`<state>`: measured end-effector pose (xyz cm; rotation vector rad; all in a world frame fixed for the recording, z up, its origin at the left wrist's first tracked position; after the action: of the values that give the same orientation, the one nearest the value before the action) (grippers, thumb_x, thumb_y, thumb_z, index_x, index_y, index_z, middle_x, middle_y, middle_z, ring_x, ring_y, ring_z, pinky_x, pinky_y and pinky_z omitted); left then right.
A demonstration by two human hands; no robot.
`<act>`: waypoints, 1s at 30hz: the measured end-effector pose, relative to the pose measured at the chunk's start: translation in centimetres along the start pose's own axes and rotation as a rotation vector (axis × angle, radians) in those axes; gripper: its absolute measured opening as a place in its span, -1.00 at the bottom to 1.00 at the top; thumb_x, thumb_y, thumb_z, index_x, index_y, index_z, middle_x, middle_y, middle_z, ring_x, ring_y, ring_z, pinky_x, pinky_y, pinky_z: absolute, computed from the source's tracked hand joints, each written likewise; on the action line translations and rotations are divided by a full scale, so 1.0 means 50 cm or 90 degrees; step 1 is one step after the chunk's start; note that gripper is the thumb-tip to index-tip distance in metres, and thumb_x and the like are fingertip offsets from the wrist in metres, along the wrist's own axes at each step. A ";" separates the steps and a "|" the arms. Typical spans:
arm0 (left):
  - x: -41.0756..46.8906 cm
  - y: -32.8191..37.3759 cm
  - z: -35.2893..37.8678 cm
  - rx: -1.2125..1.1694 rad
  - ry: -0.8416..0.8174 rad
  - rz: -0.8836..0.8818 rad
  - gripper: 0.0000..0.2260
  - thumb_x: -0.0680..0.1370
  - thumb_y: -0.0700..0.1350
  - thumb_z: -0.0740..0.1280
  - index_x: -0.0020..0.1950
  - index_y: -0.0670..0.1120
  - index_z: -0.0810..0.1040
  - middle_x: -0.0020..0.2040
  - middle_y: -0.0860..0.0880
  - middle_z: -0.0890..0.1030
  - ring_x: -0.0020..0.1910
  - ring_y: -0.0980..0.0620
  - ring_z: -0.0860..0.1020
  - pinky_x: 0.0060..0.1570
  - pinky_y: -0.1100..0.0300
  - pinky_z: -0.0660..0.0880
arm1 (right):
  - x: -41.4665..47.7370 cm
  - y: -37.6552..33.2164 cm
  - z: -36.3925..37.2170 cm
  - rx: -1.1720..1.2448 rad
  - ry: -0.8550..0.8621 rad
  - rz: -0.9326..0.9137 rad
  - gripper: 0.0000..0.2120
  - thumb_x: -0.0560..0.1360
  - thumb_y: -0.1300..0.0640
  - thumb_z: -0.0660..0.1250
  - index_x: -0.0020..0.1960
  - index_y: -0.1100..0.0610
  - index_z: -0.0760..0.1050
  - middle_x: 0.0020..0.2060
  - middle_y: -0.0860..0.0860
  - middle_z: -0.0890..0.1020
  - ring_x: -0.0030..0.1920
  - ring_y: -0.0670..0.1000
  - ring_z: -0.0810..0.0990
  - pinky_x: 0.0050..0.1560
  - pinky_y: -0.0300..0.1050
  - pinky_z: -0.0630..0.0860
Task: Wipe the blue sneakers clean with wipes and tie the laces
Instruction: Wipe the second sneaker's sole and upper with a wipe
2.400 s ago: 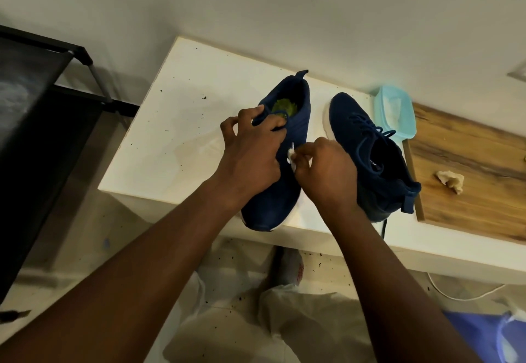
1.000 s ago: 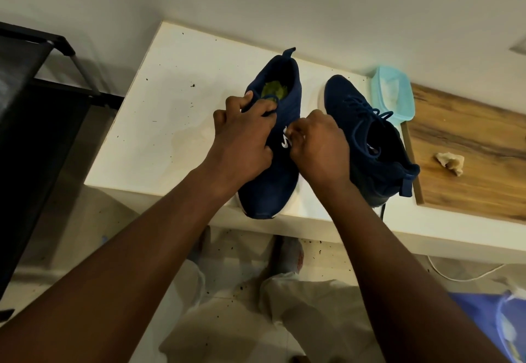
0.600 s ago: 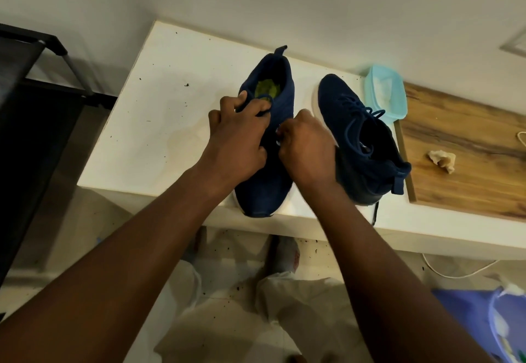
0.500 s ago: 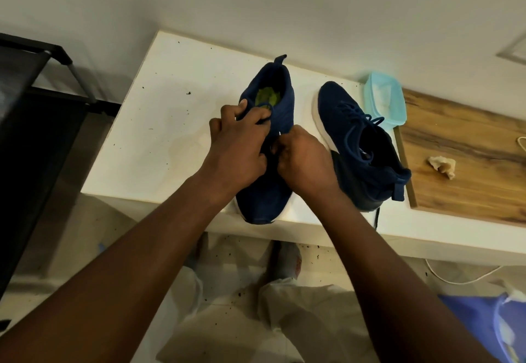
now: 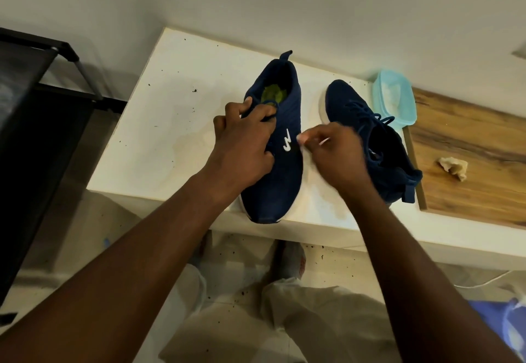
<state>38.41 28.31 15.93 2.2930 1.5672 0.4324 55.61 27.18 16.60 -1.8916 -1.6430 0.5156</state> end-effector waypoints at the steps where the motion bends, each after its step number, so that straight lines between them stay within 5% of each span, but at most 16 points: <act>1: -0.001 -0.003 0.000 -0.002 0.000 -0.004 -0.43 0.50 -0.10 0.44 0.50 -0.02 0.41 0.55 0.15 0.26 0.58 -0.12 0.05 0.34 -0.03 0.16 | 0.005 0.007 -0.010 0.043 0.046 0.017 -0.91 0.54 0.12 0.41 -0.10 0.01 0.68 -0.15 -0.11 0.64 -0.18 -0.16 0.60 -0.07 -0.16 0.58; 4: -0.002 -0.001 0.001 0.004 0.003 -0.004 -0.42 0.50 -0.10 0.45 0.51 -0.02 0.40 0.55 0.14 0.26 0.57 -0.13 0.05 0.34 -0.03 0.17 | 0.013 -0.002 0.012 0.044 0.063 -0.010 -0.91 0.56 0.11 0.39 -0.07 0.02 0.67 -0.07 -0.04 0.63 -0.16 -0.17 0.59 -0.13 -0.33 0.53; 10: 0.000 0.001 0.001 0.010 0.003 -0.006 -0.43 0.50 -0.12 0.43 0.50 0.00 0.40 0.56 0.15 0.26 0.57 -0.12 0.05 0.36 -0.01 0.16 | -0.015 -0.062 0.073 -0.252 -0.037 -0.174 -0.85 0.47 0.29 0.36 -0.08 0.14 0.69 -0.13 0.10 0.63 -0.12 0.11 0.58 -0.19 -0.03 0.55; 15: -0.002 -0.002 0.000 0.012 0.005 -0.007 -0.43 0.51 -0.10 0.44 0.51 0.01 0.39 0.55 0.16 0.25 0.58 -0.10 0.04 0.38 -0.01 0.14 | -0.039 -0.058 0.070 -0.288 -0.221 -0.062 -0.83 0.45 0.21 0.37 -0.03 0.05 0.70 -0.10 0.02 0.69 -0.11 0.06 0.64 -0.07 -0.04 0.62; 18: -0.001 -0.006 -0.001 0.001 0.006 -0.009 -0.44 0.50 -0.10 0.44 0.49 0.01 0.41 0.55 0.16 0.26 0.58 -0.10 0.04 0.37 -0.01 0.13 | -0.041 -0.044 0.042 -0.171 -0.146 -0.027 -0.83 0.46 0.20 0.36 -0.04 -0.01 0.67 -0.17 -0.08 0.67 -0.20 -0.02 0.62 -0.11 -0.05 0.60; 21: 0.000 -0.005 0.000 -0.002 0.008 -0.006 -0.43 0.50 -0.10 0.44 0.50 0.01 0.41 0.55 0.15 0.27 0.58 -0.11 0.04 0.37 -0.02 0.13 | -0.034 -0.041 0.038 -0.113 -0.100 -0.028 -0.66 0.50 0.23 0.30 0.23 0.02 0.58 -0.11 -0.03 0.65 -0.15 -0.01 0.61 -0.06 -0.01 0.60; 24: -0.001 -0.003 0.002 0.000 0.007 -0.004 -0.42 0.50 -0.10 0.44 0.51 0.01 0.40 0.55 0.16 0.26 0.58 -0.10 0.03 0.37 -0.01 0.13 | -0.032 -0.052 0.049 -0.161 -0.124 -0.055 -0.59 0.48 0.24 0.25 0.30 0.07 0.57 -0.02 0.06 0.62 -0.05 0.05 0.59 -0.05 0.00 0.58; 30: 0.000 -0.003 0.004 0.015 0.007 -0.001 -0.43 0.51 -0.09 0.42 0.51 0.02 0.39 0.55 0.16 0.25 0.58 -0.09 0.04 0.39 -0.01 0.12 | -0.045 -0.056 0.054 -0.265 -0.135 -0.074 -0.67 0.51 0.17 0.23 0.23 0.05 0.60 -0.04 0.07 0.56 -0.15 0.01 0.49 -0.26 -0.14 0.35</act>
<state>38.38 28.35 15.69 2.3106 1.5876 0.4302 51.40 25.65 16.15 -2.0678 -2.1180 0.3536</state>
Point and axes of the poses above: each hand's wrist, its own x-axis towards the middle knuckle, its own z-axis out of the palm, y = z × x, the point moved 7 cm from there along x, towards the middle knuckle
